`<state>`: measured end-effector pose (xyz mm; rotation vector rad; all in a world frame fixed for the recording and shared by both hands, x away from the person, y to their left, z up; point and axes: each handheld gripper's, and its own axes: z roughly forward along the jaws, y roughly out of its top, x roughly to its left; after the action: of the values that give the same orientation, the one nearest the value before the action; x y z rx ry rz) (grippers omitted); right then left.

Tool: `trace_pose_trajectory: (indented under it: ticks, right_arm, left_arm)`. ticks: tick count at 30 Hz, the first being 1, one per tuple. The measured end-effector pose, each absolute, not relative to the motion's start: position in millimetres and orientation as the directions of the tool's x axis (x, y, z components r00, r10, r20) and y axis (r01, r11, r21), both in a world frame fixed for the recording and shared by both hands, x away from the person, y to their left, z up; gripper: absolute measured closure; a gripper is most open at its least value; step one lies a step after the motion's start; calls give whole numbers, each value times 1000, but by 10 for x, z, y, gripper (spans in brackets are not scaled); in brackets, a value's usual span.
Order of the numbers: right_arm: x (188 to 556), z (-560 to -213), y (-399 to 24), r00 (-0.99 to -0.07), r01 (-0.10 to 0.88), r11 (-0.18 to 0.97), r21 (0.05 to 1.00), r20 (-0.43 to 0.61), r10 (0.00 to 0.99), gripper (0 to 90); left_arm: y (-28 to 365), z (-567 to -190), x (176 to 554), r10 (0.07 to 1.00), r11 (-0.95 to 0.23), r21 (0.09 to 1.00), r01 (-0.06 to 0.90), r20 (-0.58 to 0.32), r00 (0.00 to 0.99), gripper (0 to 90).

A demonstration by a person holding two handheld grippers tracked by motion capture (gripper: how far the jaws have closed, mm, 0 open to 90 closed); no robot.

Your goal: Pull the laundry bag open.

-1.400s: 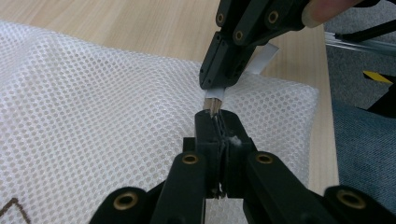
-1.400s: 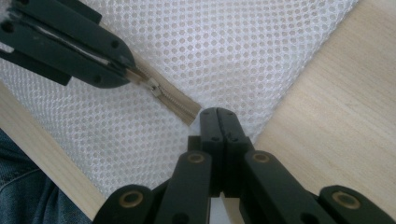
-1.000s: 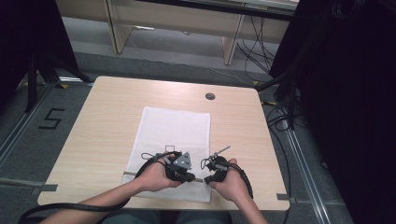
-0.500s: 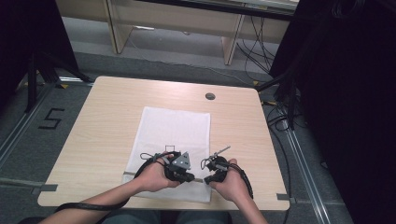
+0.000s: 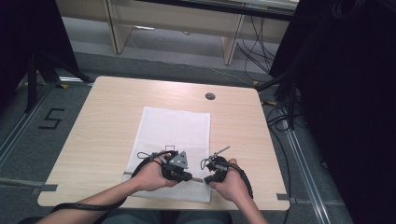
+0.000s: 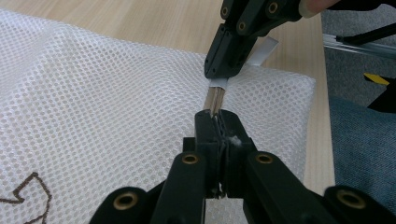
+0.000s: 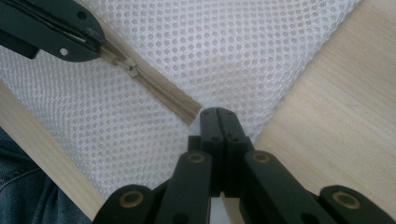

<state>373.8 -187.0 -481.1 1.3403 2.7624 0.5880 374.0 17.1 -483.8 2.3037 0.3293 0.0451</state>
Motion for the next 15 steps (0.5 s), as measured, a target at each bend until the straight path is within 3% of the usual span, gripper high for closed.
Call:
trace_pose_trajectory:
  ticks: [15]
  right_arm:
    - [3740,-4815,-1876,-632,755,559,342,150,761,900]
  left_arm:
    - [242,-4817,3735,253,-655,722,222,-67,965,875]
